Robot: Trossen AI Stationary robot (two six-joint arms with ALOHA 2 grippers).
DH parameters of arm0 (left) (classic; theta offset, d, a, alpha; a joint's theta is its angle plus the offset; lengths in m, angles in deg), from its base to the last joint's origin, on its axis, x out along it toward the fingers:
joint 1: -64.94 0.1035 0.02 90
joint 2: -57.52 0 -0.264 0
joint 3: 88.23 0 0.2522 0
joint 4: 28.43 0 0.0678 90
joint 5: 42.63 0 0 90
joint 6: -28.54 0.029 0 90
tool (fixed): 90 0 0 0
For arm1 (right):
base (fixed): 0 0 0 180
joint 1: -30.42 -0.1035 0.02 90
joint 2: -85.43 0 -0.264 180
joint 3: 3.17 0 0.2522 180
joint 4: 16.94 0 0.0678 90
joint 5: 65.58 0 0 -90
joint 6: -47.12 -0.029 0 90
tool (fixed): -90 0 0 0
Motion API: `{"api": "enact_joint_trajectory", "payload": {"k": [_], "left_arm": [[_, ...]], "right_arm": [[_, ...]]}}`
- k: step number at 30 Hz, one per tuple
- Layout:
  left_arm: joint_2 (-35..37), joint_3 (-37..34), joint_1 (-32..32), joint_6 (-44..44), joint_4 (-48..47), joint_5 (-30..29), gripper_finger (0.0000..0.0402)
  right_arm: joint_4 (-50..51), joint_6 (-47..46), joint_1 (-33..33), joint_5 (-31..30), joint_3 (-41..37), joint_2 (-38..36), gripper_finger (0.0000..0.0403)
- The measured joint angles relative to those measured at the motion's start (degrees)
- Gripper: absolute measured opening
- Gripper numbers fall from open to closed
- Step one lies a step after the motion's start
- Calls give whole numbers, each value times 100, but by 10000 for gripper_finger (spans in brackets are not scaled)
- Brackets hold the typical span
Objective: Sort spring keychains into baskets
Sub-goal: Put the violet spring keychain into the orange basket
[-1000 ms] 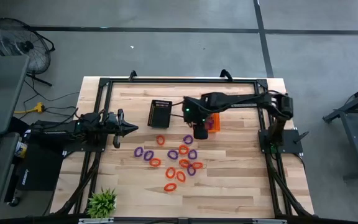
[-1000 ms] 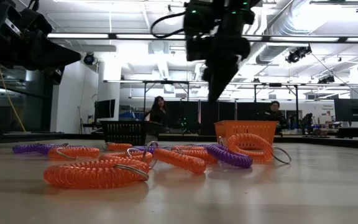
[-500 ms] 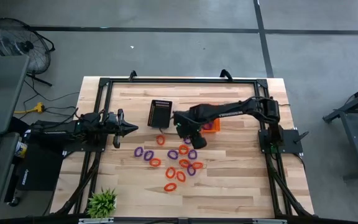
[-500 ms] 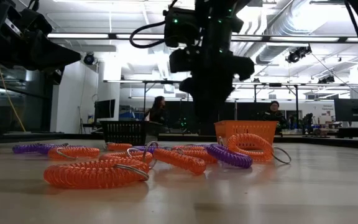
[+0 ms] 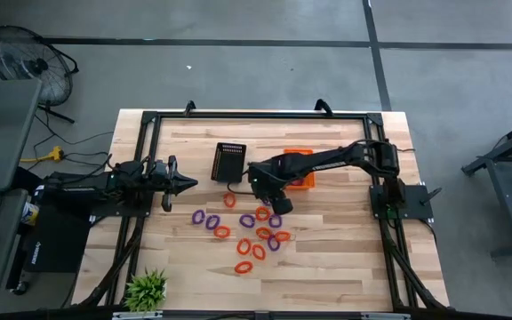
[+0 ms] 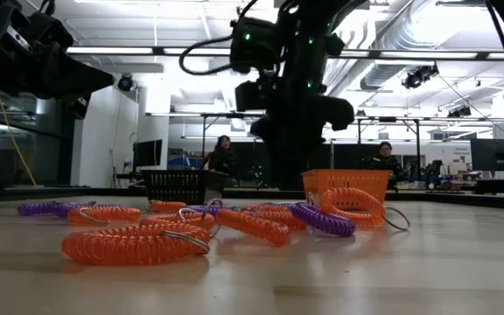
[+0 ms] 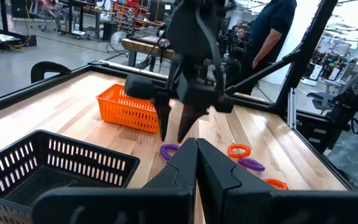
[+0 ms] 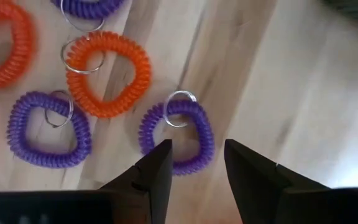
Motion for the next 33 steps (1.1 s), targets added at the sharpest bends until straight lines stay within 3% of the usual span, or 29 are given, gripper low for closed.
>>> {"api": "enact_joint_trajectory", "payload": {"k": [33], "left_arm": [[0, 1, 0, -2, 0, 0, 1]], "right_arm": [[-220, 13, 114, -98, 6, 425, 139]]}}
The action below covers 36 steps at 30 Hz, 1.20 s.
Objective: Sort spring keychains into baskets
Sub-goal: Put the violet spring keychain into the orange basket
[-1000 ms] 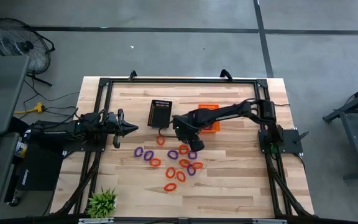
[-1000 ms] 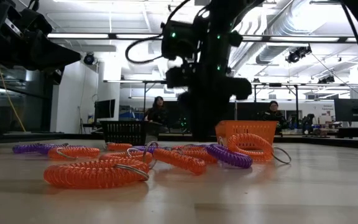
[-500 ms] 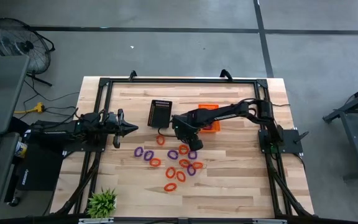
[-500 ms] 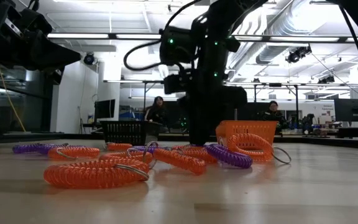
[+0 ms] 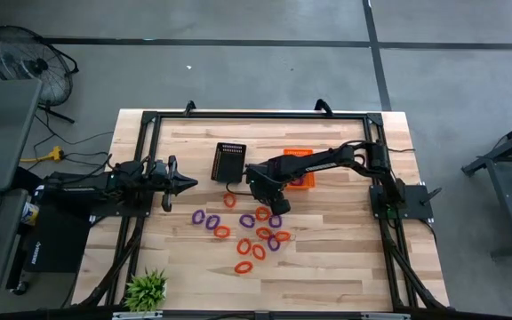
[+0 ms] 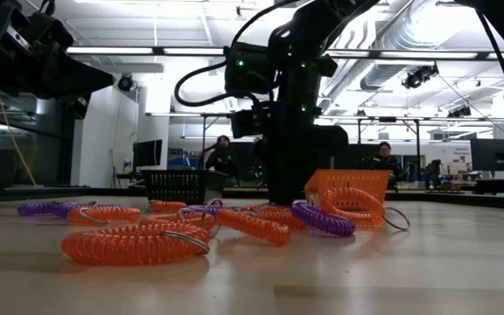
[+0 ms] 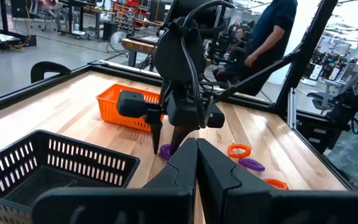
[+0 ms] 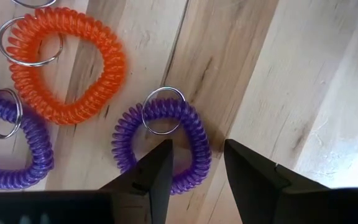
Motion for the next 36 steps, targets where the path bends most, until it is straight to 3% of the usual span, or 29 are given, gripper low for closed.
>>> {"api": "enact_joint_trajectory", "payload": {"k": [5, 18, 29, 36], "left_arm": [[-1, -2, -2, 2, 0, 0, 1], [-1, -2, -1, 1, 0, 0, 1], [1, 0, 0, 1, 0, 0, 1], [-1, -2, 0, 0, 0, 0, 1]], "right_arm": [[19, -60, 0, 48, 0, 4, 125], [54, -308, 0, 191, -2, 9, 27], [44, -909, 0, 164, -10, -86, 31], [57, -1443, 2, 21, -7, -544, 27]]}}
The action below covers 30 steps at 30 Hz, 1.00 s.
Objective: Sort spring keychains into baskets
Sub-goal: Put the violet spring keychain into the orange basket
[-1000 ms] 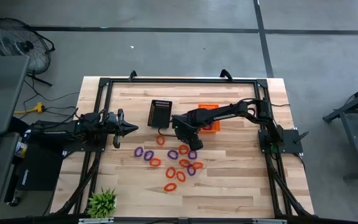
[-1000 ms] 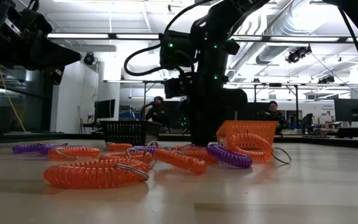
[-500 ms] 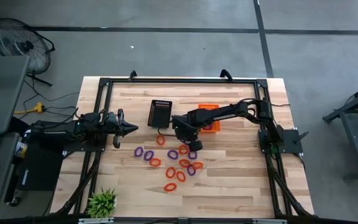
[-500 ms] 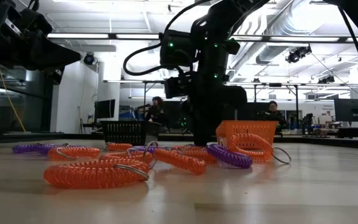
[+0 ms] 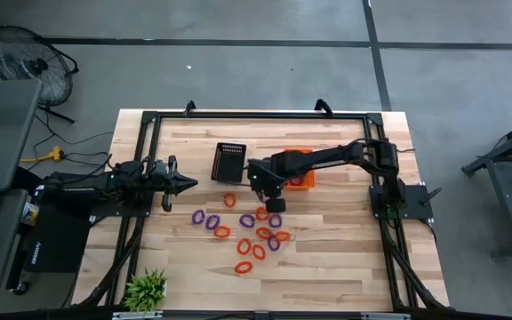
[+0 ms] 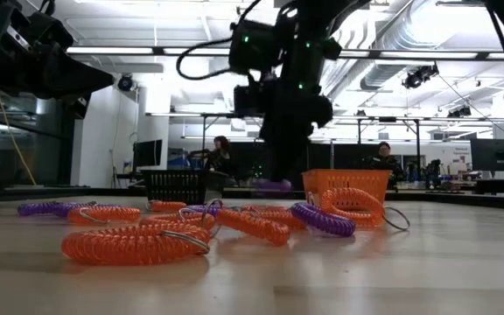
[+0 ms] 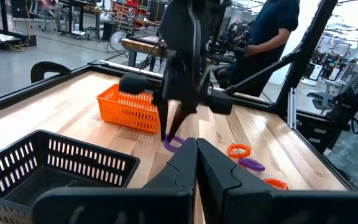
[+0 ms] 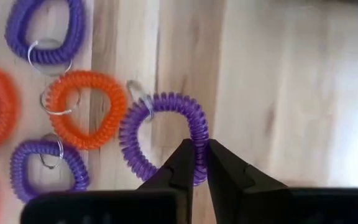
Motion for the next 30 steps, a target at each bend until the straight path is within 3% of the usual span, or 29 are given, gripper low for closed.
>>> {"api": "enact_joint_trajectory", "payload": {"k": [9, 22, 30], "left_arm": [[1, 1, -1, 2, 0, 0, 1], [2, 1, 0, 2, 0, 0, 1], [-1, 2, -2, 2, 0, 0, 1]], "right_arm": [[293, -882, 69, -446, 4, -781, 28], [1635, -1989, 620, -988, -17, -1561, 32], [1701, -2505, 994, -864, -1069, -2062, 43]]}}
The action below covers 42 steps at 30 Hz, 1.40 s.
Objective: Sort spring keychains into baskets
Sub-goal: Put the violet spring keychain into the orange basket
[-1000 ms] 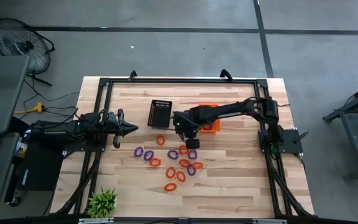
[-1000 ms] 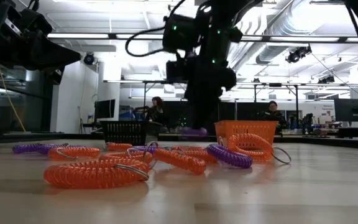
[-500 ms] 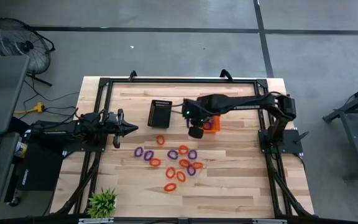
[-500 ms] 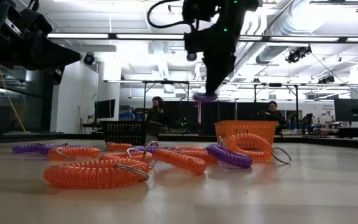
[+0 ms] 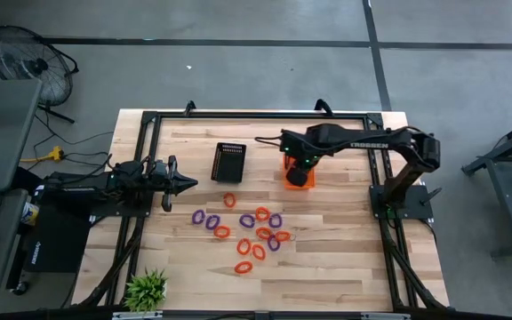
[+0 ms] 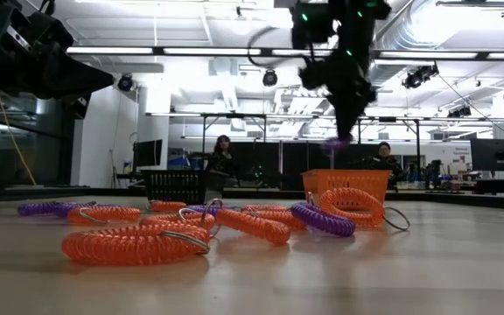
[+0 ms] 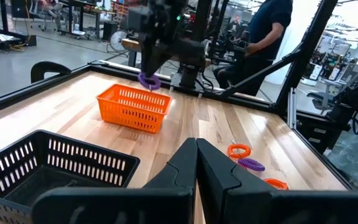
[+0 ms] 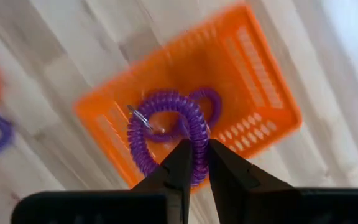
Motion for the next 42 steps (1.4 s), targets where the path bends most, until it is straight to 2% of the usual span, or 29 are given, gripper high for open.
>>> {"api": "enact_joint_trajectory", "payload": {"k": [5, 9, 17, 25, 37, 42], "left_arm": [[1, -2, 0, -1, 0, 0, 1], [1, -2, 1, 0, 0, 0, 1], [0, -2, 0, -2, 0, 0, 1], [1, -2, 0, 0, 0, 0, 1], [2, -2, 2, -1, 0, 0, 1], [1, -1, 1, 0, 0, 0, 1]], "right_arm": [[-828, -21, 157, 126, -898, -420, 42], [-1383, -92, 239, 192, -1199, -511, 38], [-1956, -582, 548, 176, -1425, -493, 47], [-2011, -620, 649, 103, -1449, -493, 49], [-2093, -636, 641, -11, -1449, -493, 89], [-2343, -681, 451, -4, -1447, -491, 109]]}}
